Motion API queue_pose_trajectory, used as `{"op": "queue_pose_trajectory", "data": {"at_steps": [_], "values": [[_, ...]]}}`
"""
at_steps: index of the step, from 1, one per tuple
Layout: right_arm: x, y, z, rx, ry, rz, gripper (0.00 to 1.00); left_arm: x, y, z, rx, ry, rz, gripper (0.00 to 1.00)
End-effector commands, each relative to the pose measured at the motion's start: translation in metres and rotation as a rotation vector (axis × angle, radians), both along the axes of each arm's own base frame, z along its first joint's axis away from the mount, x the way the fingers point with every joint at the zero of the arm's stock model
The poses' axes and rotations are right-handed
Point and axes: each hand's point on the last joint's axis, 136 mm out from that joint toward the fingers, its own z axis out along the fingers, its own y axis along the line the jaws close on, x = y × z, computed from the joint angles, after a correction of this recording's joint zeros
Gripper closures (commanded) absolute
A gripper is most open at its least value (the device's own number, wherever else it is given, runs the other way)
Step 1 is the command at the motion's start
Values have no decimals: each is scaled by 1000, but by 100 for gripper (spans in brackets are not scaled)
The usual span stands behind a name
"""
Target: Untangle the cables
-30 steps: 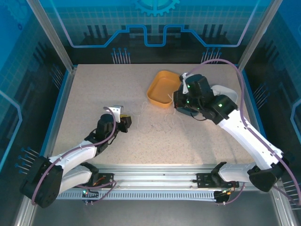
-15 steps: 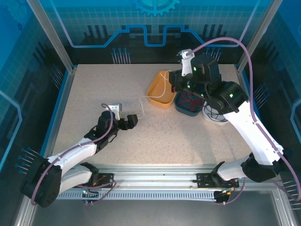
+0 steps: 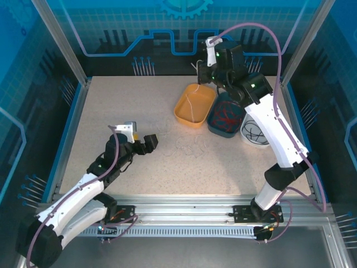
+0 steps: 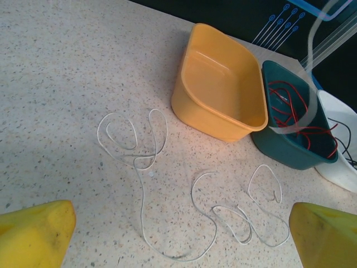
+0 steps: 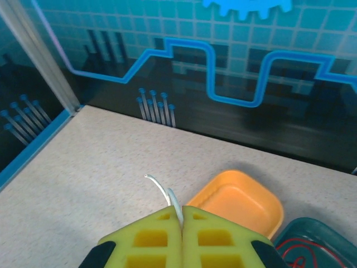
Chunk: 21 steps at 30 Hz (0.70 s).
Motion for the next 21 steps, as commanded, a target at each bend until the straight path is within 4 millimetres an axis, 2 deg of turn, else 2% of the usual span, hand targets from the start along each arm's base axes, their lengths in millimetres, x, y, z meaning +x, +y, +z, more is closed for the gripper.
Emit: {"op": "queue_pose_trajectory", "data": {"at_steps": [1,8,13,21], "values": [[24,-17,14,8,-67,-67,100,-5,5,0,19,15,16,1],[68,-29,-27,-45,-12,-142,100,-8,8,1,11,12,23,1],[86,-28,-62,-73,60,-147,100,-8,8,2,12,10,25,1],[113,-25,-136,-62,235,-139,100,-8,8,-2,-1,12,29,1]]}}
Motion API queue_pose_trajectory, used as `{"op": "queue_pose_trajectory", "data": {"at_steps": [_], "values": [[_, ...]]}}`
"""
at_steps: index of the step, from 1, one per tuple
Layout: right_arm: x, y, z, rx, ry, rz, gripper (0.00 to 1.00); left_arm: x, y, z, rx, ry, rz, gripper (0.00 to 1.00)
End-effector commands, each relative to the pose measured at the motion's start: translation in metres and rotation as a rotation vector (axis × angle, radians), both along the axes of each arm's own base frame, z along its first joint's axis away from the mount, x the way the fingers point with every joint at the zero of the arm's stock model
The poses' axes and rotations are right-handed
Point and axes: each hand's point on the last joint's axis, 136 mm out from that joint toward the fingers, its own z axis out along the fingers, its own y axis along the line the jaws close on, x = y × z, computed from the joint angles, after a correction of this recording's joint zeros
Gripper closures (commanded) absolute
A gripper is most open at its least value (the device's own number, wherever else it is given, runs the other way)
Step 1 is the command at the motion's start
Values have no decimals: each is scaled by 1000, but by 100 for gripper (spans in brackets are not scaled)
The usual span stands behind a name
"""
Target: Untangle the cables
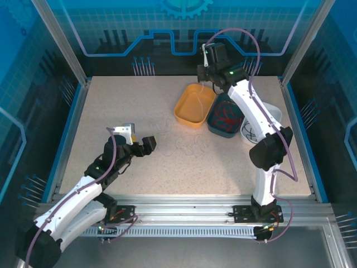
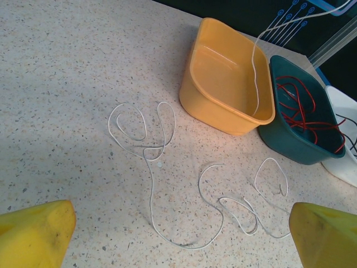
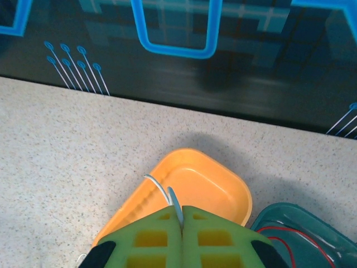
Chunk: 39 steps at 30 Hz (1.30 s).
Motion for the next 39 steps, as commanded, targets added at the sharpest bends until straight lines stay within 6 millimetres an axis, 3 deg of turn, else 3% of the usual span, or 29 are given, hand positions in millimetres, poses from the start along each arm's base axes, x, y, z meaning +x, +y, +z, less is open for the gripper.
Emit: {"op": "queue_pose_trajectory", "data": {"at_steps": [1,9,15,18,29,39], "values": [[14,-2,-23,56,69,-7,100,-1,2,-1,-12,-4,15,1],[45,-13,-91,140,245,-69,100,-1,2,-3,-8,1,17,1],[56,-24,-149,139,359,-134,100,0,1,-7,-6,13,14,1],[59,-25,-168,135,391,-138,100,1,0,-8,-6,21,11,1],[59,-23,-199,121,448,-120,89,3,-3,-10,-15,37,4,1],[53,-12,-194,117,455,-67,76,2,-2,-15,-13,50,10,1]]}}
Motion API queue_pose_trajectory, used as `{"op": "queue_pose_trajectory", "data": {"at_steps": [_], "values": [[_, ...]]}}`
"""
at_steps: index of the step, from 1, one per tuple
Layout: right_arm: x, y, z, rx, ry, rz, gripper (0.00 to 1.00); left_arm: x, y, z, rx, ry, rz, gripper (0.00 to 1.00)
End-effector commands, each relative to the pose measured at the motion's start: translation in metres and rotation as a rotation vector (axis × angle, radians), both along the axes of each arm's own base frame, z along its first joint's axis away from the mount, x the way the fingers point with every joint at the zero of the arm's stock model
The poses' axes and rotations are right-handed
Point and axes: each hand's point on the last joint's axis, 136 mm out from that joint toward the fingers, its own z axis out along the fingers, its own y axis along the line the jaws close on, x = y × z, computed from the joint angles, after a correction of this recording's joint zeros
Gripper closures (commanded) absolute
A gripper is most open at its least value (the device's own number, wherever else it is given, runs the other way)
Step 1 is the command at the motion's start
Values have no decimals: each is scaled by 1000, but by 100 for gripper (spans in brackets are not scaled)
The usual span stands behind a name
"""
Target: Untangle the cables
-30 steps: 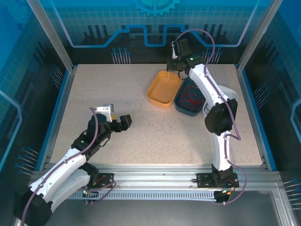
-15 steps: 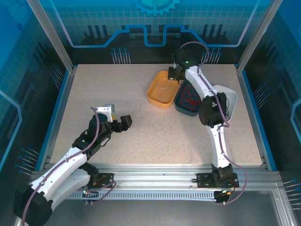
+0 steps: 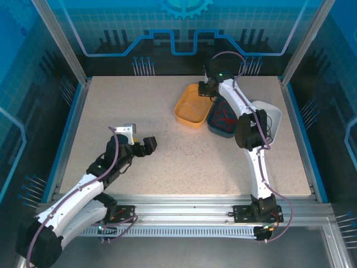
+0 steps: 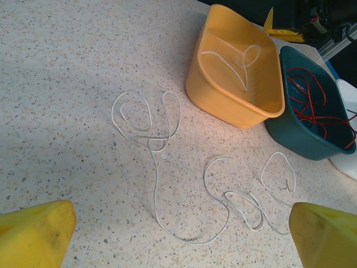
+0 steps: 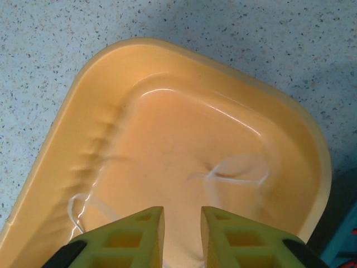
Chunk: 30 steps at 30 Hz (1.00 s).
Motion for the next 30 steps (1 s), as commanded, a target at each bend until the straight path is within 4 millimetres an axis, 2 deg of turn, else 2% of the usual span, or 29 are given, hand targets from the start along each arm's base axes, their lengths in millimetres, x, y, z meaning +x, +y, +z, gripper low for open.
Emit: {"op": "queue_pose_trajectory", "data": {"at_steps": [1,7,12,13,16,20,24,27,30], "values": [[-4,3,7,6,7,26,75,0,-1,-3,-16,9,4,1],[-13,6,16,-8,13,50,72,-1,-1,-4,-21,13,7,1],[-30,15,35,-43,-3,94,70,-1,0,-4,-34,21,21,1],[-35,16,48,-47,-24,99,70,-1,1,-5,-36,27,30,1],[-52,23,66,-77,-60,118,68,-1,5,-7,-43,51,63,1],[-83,33,88,-101,-121,141,62,-1,7,-10,-48,83,85,1],[-119,32,98,-108,-148,134,55,1,10,-15,-37,138,118,1],[-147,25,95,-105,-144,118,49,4,7,-19,-31,179,115,1],[-175,14,84,-111,-123,94,37,8,6,-22,-37,203,134,1]]}}
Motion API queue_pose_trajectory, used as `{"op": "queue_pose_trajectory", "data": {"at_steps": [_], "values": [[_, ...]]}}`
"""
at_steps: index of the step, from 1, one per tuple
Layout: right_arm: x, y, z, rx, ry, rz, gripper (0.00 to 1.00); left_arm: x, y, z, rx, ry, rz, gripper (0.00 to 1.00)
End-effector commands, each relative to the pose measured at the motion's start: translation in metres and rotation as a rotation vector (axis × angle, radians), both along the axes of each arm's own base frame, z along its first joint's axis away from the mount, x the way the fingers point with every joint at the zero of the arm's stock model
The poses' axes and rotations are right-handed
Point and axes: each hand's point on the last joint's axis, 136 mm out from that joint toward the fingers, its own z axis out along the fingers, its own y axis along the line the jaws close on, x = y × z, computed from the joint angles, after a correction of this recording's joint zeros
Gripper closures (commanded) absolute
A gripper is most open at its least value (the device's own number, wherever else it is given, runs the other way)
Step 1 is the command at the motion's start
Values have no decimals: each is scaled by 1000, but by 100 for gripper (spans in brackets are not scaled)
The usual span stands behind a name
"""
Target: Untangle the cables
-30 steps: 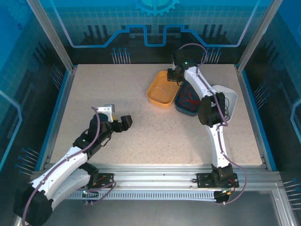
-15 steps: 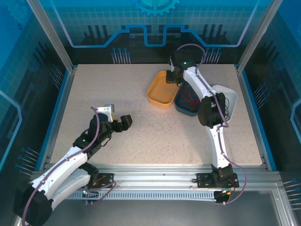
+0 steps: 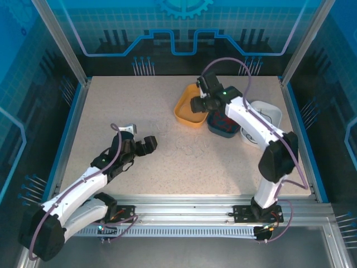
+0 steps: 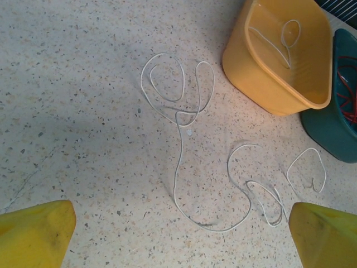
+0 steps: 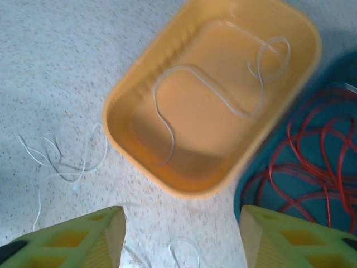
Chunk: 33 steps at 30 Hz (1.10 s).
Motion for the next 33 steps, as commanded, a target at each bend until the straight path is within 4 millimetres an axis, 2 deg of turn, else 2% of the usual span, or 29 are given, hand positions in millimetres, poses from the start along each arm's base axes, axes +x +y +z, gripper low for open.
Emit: {"op": "queue_pose_trajectory", "data": {"at_steps": [1,5,6,12,20,22,27,33], "values": [[-22,-14,-11,-13,-1,-59,33,5,2,6,-19,21,44,1],[-57,-26,-32,-28,38,-71,12,10,1,1,-24,46,63,1],[-65,-28,-37,-26,51,-73,0,11,0,-1,-26,54,65,1],[-96,-33,-75,-1,138,-72,0,13,-7,-11,-48,107,60,1],[-116,-23,-130,-30,274,-43,0,11,-9,-20,-57,135,59,1],[-118,-18,-139,-45,299,-38,4,11,-8,-22,-51,139,64,1],[-119,-8,-161,-76,387,-52,20,10,-8,-26,-50,151,67,1],[-113,6,-173,-117,441,-36,34,5,-7,-31,-53,176,68,1]]}}
